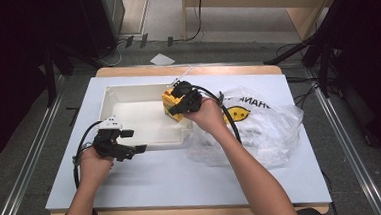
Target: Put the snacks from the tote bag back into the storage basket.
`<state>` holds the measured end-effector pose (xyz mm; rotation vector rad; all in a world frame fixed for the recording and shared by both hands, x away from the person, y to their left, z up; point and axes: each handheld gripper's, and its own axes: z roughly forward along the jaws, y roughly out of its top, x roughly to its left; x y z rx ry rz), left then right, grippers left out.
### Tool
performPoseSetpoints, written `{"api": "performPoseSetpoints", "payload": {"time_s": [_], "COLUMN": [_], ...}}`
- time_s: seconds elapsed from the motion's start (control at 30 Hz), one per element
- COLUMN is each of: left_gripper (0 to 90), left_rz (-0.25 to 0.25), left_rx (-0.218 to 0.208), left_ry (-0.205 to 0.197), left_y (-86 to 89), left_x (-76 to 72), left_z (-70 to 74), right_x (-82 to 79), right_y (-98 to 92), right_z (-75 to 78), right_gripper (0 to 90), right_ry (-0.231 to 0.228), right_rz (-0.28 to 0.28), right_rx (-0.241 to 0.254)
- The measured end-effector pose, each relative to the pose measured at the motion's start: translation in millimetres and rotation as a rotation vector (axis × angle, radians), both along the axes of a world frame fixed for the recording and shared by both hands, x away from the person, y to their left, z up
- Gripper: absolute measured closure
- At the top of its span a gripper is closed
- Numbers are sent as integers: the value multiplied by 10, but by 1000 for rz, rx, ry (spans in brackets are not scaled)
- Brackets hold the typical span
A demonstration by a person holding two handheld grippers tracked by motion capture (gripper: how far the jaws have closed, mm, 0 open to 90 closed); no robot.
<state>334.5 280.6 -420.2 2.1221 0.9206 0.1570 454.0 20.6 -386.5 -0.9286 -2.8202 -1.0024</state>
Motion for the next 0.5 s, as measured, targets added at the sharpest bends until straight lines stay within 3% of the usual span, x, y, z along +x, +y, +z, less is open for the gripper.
{"api": "performPoseSetpoints", "payload": {"time_s": [0.5], "left_gripper": [177], "left_rz": [-6], "left_rx": [6], "left_ry": [-4], "left_y": [-20], "left_x": [-3], "left_z": [-2], "right_x": [74], "right_y": [-67], "right_z": [-38], "right_gripper": [899], "right_ry": [12], "right_rz": [-31], "right_rx": [-9]}}
